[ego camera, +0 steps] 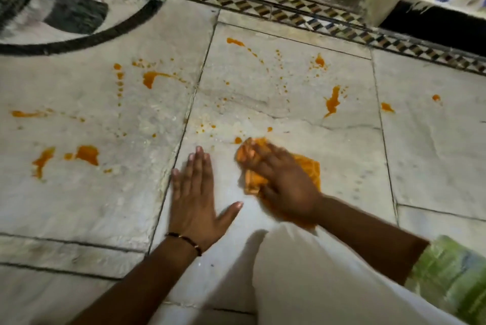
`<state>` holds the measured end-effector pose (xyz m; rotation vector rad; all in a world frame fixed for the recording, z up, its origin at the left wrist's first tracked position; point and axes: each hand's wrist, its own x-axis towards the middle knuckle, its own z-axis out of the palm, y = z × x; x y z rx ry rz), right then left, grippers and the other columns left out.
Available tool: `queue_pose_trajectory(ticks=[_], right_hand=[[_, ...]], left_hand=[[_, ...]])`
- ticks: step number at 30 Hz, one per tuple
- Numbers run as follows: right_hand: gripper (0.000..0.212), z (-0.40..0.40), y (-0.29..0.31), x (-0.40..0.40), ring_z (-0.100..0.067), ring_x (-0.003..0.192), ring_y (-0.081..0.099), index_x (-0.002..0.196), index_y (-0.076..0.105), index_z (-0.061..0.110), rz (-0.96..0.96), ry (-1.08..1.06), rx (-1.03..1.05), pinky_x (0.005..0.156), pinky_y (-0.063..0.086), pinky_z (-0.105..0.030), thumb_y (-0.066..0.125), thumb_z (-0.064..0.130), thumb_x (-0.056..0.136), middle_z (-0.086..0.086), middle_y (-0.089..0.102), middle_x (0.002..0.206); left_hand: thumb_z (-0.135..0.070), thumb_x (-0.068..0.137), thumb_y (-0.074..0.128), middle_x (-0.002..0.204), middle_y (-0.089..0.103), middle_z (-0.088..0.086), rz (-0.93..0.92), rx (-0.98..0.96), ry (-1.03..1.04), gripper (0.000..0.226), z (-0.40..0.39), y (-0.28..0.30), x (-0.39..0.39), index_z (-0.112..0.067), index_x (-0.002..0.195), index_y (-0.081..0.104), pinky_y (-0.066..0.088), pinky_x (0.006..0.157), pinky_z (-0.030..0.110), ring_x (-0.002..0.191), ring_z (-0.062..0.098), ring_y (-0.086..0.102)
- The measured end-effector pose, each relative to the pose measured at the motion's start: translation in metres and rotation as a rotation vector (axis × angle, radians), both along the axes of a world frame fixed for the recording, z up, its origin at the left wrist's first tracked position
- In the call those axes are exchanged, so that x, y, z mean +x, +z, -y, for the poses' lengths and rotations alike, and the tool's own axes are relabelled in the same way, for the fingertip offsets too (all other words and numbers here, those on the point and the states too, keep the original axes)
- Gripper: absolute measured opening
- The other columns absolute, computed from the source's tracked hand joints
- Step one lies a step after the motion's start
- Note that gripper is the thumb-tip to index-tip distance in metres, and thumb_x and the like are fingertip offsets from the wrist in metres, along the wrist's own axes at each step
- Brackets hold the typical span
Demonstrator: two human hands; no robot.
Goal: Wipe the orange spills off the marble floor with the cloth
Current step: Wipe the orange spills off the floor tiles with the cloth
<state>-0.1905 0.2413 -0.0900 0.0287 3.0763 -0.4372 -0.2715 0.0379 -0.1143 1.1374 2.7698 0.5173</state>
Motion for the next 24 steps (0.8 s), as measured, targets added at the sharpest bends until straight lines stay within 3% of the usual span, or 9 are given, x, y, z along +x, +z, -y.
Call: queue_pose_trajectory(ticks=[4, 6, 9, 11, 14, 19, 21, 24], right_hand=[[0.051, -0.018, -0.003, 0.05, -0.03, 0.14, 0.03, 0.139, 0.045, 0.03, 0.04, 0.347, -0.013, 0.113, 0.025, -0.045, 0.04, 0.042, 0.09, -0.004, 0.032, 0.153], [0.049, -0.058, -0.002, 0.053, -0.03, 0.136, 0.037, 0.136, 0.049, 0.03, 0.024, 0.244, -0.027, 0.106, 0.033, -0.052, 0.032, 0.048, 0.094, -0.007, 0.038, 0.15], [0.054, -0.089, -0.002, 0.019, -0.034, 0.133, 0.039, 0.137, 0.044, 0.031, -0.003, -0.027, -0.026, 0.102, 0.036, -0.055, 0.044, 0.04, 0.084, -0.01, 0.038, 0.149], [0.057, -0.073, -0.004, -0.012, -0.037, 0.134, 0.037, 0.138, 0.047, 0.028, -0.027, -0.074, -0.009, 0.104, 0.034, -0.055, 0.044, 0.038, 0.081, -0.01, 0.036, 0.151], [0.057, -0.028, -0.01, -0.027, -0.038, 0.134, 0.037, 0.135, 0.052, 0.025, -0.059, 0.053, -0.022, 0.109, 0.029, -0.051, 0.043, 0.036, 0.08, -0.01, 0.038, 0.15], [0.049, -0.018, -0.012, 0.035, -0.03, 0.137, 0.035, 0.135, 0.05, 0.027, -0.029, 0.234, -0.067, 0.11, 0.027, -0.044, 0.045, 0.036, 0.087, -0.004, 0.036, 0.151], [0.051, -0.048, -0.009, 0.059, -0.028, 0.134, 0.038, 0.135, 0.049, 0.03, -0.058, 0.117, -0.091, 0.109, 0.029, -0.043, 0.047, 0.035, 0.084, -0.006, 0.04, 0.148], [0.061, -0.097, -0.001, 0.075, -0.031, 0.133, 0.038, 0.139, 0.043, 0.032, -0.104, -0.354, -0.114, 0.109, 0.03, -0.048, 0.042, 0.041, 0.079, -0.009, 0.039, 0.148]], left_hand=[[-0.086, 0.075, 0.024, 0.159, 0.003, 0.016, -0.015, -0.211, -0.164, 0.114, 0.011, -0.003, -0.004, -0.001, 0.15, 0.009, 0.0, 0.116, 0.052, 0.146, 0.029, 0.005], [-0.089, 0.072, 0.024, 0.159, 0.002, 0.015, -0.02, -0.25, -0.166, 0.118, 0.008, -0.001, -0.004, -0.001, 0.15, 0.008, -0.002, 0.116, 0.051, 0.147, 0.028, 0.003], [-0.088, 0.073, 0.026, 0.159, 0.0, 0.014, -0.007, -0.268, -0.172, 0.117, 0.007, 0.0, -0.002, -0.002, 0.15, 0.007, -0.002, 0.116, 0.051, 0.147, 0.026, 0.001], [-0.087, 0.073, 0.029, 0.159, 0.001, 0.014, -0.007, -0.259, -0.17, 0.117, 0.008, 0.001, -0.003, -0.002, 0.15, 0.007, -0.001, 0.116, 0.051, 0.147, 0.027, 0.002], [-0.085, 0.073, 0.032, 0.159, 0.005, 0.016, 0.005, -0.257, -0.171, 0.116, 0.006, 0.003, -0.003, -0.001, 0.149, 0.01, 0.003, 0.116, 0.051, 0.146, 0.028, 0.006], [-0.086, 0.074, 0.028, 0.159, 0.005, 0.014, 0.021, -0.25, -0.185, 0.114, 0.007, 0.003, -0.005, -0.003, 0.15, 0.008, 0.002, 0.116, 0.051, 0.147, 0.027, 0.006], [-0.086, 0.074, 0.026, 0.159, 0.003, 0.012, 0.018, -0.257, -0.19, 0.114, 0.007, 0.003, -0.006, -0.004, 0.15, 0.006, 0.0, 0.116, 0.05, 0.147, 0.025, 0.004], [-0.086, 0.076, 0.024, 0.16, 0.002, 0.011, 0.014, -0.282, -0.193, 0.112, 0.006, 0.004, -0.004, -0.004, 0.15, 0.007, -0.001, 0.116, 0.048, 0.147, 0.024, 0.003]])
